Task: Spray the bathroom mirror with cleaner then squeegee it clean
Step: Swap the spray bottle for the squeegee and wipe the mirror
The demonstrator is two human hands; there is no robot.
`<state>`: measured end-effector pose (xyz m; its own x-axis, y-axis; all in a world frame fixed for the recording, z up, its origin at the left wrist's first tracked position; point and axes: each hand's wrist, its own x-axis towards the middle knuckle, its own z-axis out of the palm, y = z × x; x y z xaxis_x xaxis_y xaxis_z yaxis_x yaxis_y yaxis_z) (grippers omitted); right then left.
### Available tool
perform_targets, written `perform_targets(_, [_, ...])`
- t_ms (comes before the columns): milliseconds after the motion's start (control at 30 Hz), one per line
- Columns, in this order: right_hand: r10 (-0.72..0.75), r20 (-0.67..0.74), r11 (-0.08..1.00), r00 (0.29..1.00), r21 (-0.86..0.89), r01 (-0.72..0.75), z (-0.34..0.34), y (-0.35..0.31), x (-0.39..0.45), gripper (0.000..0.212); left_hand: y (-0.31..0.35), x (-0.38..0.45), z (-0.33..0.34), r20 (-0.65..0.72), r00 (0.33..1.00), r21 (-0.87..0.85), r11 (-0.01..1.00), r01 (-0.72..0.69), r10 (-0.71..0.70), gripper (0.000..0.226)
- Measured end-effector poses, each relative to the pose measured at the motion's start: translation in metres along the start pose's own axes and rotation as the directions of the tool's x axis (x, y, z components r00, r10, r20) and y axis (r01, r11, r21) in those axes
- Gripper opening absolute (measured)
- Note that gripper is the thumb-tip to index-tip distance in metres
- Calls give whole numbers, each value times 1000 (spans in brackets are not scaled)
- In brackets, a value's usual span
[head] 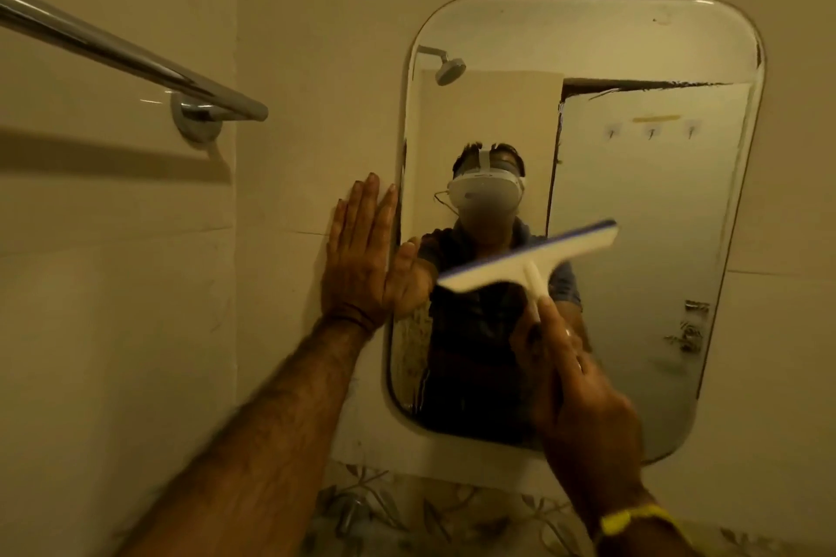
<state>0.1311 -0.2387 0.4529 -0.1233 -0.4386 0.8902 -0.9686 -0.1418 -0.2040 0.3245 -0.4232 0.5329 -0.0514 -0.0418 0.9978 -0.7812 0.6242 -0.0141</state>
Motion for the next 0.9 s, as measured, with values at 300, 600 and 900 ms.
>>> perform_targets(300, [128,-277,992,952,53,-118,-10,-8,71,59,0,0,3,-26,999,88,996,-34,36,65])
perform_targets(600, [228,-357,973,906,118,-199,-11,3,47,61,-3,-2,7,-30,998,62,997,-45,46,65])
perform_targets(900, [269,-222,963,937,97,-253,5,-9,-32,59,-5,-3,8,-72,996,24,998,-54,55,65])
